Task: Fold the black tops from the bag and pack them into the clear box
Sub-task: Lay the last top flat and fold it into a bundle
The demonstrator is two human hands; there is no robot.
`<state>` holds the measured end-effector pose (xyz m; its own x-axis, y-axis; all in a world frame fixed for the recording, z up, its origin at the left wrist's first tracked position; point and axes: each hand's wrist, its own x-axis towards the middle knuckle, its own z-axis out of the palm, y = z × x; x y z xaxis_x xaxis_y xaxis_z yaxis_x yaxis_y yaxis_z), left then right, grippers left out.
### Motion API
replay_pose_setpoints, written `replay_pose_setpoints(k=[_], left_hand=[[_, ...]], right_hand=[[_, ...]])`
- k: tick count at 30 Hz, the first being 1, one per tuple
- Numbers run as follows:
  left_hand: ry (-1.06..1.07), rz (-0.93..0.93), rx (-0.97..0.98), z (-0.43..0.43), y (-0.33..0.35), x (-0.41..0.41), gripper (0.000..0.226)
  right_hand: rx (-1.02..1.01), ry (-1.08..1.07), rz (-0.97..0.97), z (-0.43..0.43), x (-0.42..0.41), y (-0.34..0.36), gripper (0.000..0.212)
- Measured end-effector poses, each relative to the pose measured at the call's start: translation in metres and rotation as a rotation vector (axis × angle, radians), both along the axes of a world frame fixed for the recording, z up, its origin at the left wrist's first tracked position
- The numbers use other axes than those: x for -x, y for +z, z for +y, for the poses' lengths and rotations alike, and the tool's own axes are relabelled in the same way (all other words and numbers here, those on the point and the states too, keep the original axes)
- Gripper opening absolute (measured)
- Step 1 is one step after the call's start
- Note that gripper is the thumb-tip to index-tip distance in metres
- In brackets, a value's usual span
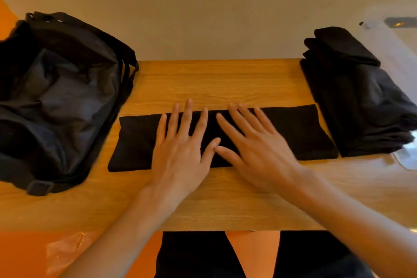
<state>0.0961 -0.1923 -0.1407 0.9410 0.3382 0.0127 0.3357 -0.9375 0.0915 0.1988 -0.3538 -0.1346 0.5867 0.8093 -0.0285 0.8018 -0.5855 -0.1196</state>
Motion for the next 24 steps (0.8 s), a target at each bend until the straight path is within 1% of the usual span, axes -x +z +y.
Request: replay_pose_setpoints(k=[2,5,8,11,13,15,18,19,22,24], left_hand=[[0.077,0.075,-0.008,0.011,-0.013,0.001,0.081],[0.162,0.109,-0.007,0.041,-0.017,0.017,0.09],[0.157,0.142,-0.022,0.06,-0.016,0.029,0.092],[0.107,0.117,-0.046,0.068,-0.02,0.024,0.09],[0.065,0.102,-0.053,0.072,-0.019,0.015,0.09],[0.056,0.065,-0.07,0.073,-0.013,0.01,0.09],[0.153,-0.045,-0.135,0.051,-0.002,0.014,0.084],[0.197,-0.047,-0.134,0.041,-0.001,0.018,0.084],[0.311,0.088,-0.022,0.028,-0.01,0.022,0.089],[0.336,0.107,0.014,0.034,-0.018,0.02,0.092]], right_hand=[[0.04,-0.084,0.042,0.003,-0.004,-0.012,0.077],[0.055,-0.204,0.042,-0.025,-0.032,-0.019,0.079],[0.105,-0.287,0.059,-0.059,-0.055,-0.018,0.08],[0.151,-0.327,0.061,-0.07,-0.061,-0.013,0.081],[0.181,-0.343,0.022,-0.068,-0.051,-0.009,0.082],[0.164,-0.305,-0.037,-0.059,-0.039,-0.003,0.08],[0.118,-0.228,-0.004,-0.051,-0.036,-0.001,0.077],[0.126,-0.229,0.018,-0.053,-0.039,-0.004,0.077],[0.129,-0.266,0.096,-0.062,-0.047,-0.018,0.077],[0.102,-0.29,0.129,-0.067,-0.044,-0.02,0.078]])
